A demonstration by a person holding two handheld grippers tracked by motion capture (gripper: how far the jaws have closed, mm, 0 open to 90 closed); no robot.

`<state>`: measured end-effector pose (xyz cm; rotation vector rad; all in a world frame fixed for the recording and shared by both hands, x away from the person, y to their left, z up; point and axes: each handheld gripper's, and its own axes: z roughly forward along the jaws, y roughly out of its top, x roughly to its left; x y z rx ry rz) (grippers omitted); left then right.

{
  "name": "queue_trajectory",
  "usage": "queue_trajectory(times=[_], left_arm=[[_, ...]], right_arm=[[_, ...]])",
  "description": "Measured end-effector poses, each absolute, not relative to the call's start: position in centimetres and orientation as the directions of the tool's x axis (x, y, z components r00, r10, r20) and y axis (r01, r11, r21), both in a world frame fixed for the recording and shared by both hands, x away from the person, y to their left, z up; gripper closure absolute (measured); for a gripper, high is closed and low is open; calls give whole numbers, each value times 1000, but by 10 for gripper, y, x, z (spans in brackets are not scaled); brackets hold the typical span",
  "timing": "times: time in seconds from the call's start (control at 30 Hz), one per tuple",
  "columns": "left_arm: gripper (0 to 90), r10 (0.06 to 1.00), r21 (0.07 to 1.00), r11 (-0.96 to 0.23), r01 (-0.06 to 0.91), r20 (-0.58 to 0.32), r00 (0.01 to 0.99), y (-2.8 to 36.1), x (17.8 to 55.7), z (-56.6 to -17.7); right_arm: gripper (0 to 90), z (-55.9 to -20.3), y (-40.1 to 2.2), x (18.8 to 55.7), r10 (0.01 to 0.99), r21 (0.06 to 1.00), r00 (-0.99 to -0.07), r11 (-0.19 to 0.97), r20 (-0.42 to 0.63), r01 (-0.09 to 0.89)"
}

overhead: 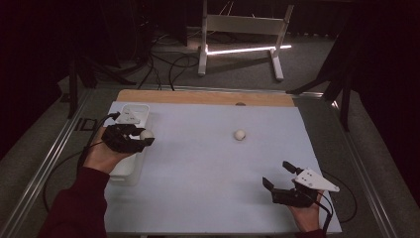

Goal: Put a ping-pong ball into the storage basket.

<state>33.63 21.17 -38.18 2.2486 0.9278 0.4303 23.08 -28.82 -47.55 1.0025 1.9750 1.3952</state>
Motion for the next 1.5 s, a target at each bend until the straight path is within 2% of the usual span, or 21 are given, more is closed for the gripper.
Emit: queue_trajectory(times=[1.03,1.5], left_arm=[[516,760,672,-508,539,54,648,239,340,-376],[517,811,674,-464,575,62,581,254,343,-373]], right_arm=[[72,-475,-289,231,809,943,-588,200,-6,266],[72,-475,-289,231,809,943,-587,201,-7,266]])
